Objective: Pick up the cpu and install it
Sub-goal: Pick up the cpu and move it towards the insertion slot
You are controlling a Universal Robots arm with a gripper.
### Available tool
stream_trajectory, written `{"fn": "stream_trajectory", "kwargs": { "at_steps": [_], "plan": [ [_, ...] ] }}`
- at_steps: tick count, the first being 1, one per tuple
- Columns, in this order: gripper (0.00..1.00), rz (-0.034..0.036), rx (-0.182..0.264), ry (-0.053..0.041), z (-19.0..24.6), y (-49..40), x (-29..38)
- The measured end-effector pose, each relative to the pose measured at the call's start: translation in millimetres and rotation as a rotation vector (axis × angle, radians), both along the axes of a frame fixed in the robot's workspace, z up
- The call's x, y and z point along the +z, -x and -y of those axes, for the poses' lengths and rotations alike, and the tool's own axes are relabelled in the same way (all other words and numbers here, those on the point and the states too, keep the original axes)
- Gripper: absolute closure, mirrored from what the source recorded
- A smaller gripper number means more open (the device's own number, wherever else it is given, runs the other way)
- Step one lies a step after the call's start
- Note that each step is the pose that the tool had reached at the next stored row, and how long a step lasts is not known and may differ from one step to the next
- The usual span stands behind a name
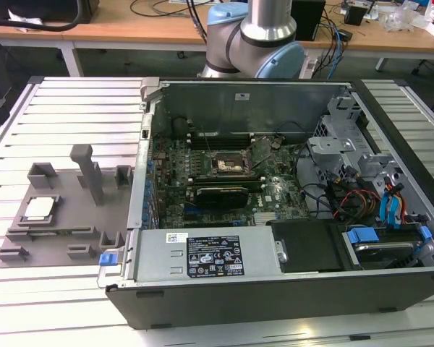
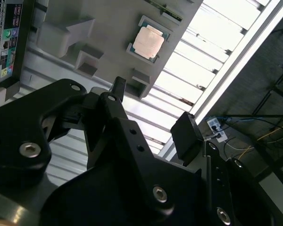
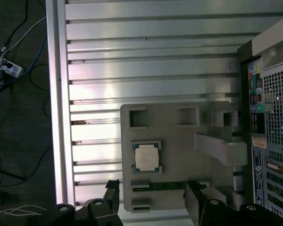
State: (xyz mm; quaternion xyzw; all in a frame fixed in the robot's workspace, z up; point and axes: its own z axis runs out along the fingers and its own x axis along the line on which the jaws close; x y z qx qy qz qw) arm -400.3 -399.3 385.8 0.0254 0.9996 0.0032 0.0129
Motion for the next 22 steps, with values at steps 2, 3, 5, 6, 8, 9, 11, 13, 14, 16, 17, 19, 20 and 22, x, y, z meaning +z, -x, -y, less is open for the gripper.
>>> {"fn": "stream_trajectory", "kwargs": {
  "at_steps": [2, 3, 5, 6, 8, 9, 11, 13, 14, 16, 17, 19, 20, 22],
  "plan": [
    [0.34, 0.0, 0.0, 0.0, 0.0, 0.0, -1.3],
    [0.34, -0.0001, 0.0, 0.0, 0.0, 0.0, -1.9],
    [0.34, -0.0001, 0.0, 0.0, 0.0, 0.0, -3.0],
    [0.34, -0.0001, 0.0, 0.0, 0.0, 0.0, -3.9],
    [0.34, -0.0001, 0.0, 0.0, 0.0, 0.0, -4.8],
    [0.34, -0.0001, 0.0, 0.0, 0.0, 0.0, -5.7],
    [0.34, -0.0001, 0.0, 0.0, 0.0, 0.0, -7.1],
    [0.34, -0.0001, 0.0, 0.0, 0.0, 0.0, -7.8],
    [0.34, -0.0001, 0.0, 0.0, 0.0, 0.0, -8.4],
    [0.34, -0.0001, 0.0, 0.0, 0.0, 0.0, -10.2],
    [0.34, -0.0001, 0.0, 0.0001, 0.0, 0.0, -10.7],
    [0.34, 0.0, 0.0, 0.0, 0.0, 0.0, -11.8],
    [0.34, -0.0001, 0.0, 0.0, 0.0, 0.0, -12.1],
    [0.34, -0.0001, 0.0, 0.0001, 0.0, 0.0, -12.7]
  ]
}}
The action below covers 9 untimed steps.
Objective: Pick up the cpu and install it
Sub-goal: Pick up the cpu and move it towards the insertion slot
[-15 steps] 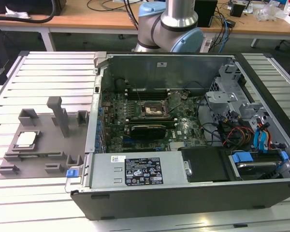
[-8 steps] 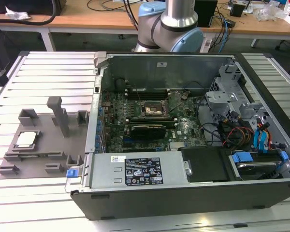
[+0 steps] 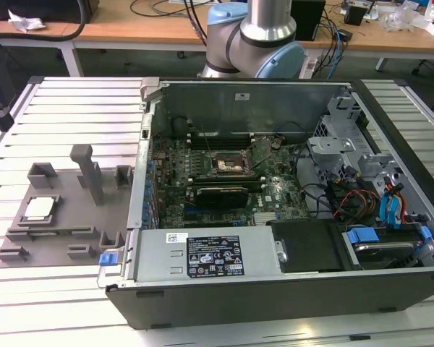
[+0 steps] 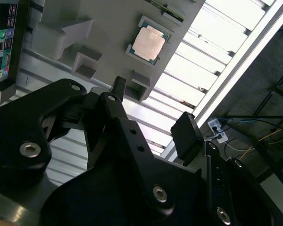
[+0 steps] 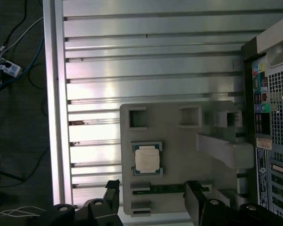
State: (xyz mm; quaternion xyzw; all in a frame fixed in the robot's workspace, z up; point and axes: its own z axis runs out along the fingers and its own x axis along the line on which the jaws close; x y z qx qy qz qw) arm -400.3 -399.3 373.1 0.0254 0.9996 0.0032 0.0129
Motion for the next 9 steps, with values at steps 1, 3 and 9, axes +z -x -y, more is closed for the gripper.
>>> {"fn": "stream_trajectory", "kwargs": {
  "at_steps": [1, 3, 9],
  "plan": [
    [0.34, -0.0001, 0.0, 0.0, 0.0, 0.0, -0.3],
    [0.34, 0.0, 0.0, -0.0001, 0.0, 0.0, -1.6],
    [0.34, 0.0001, 0.0, 0.0, 0.0, 0.0, -4.7]
  ]
}}
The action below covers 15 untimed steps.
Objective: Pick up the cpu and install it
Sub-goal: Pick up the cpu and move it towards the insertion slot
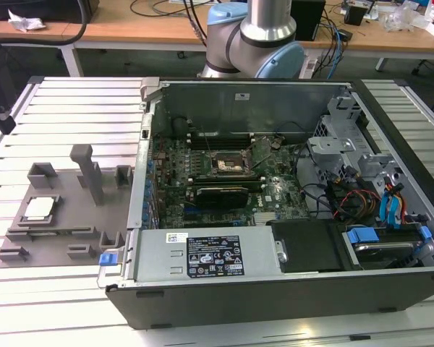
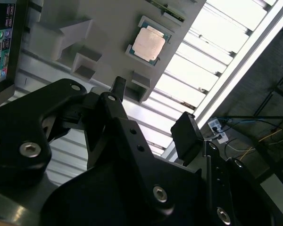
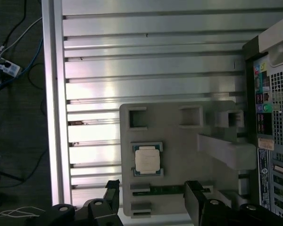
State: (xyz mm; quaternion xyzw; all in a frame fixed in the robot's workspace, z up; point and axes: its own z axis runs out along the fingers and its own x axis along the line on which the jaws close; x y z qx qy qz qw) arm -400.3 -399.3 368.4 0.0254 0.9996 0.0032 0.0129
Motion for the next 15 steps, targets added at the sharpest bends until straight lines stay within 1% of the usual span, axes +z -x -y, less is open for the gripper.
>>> {"fn": "stream_trajectory", "kwargs": {
  "at_steps": [15],
  "plan": [
    [0.34, -0.0001, 0.0, 0.0, 0.0, 0.0, -8.4]
  ]
}}
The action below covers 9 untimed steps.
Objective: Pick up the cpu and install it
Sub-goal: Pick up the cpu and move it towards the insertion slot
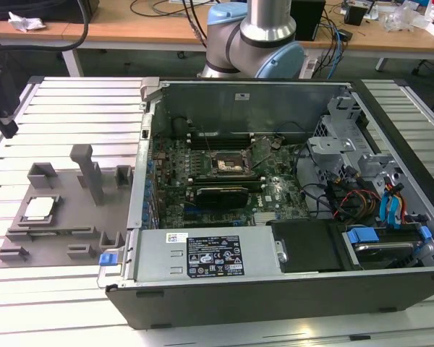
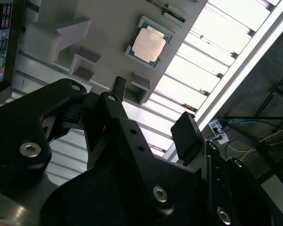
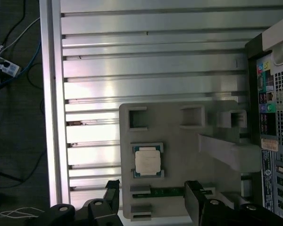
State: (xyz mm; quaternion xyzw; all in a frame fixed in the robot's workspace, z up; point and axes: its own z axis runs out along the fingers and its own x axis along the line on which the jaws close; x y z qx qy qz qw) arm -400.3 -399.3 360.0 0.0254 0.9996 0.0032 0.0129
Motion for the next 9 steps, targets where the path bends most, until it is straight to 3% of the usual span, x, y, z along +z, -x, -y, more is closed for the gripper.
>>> {"fn": "stream_trajectory", "kwargs": {
  "at_steps": [9],
  "plan": [
    [0.34, 0.0, 0.0, 0.0, 0.0, 0.0, -6.0]
  ]
}}
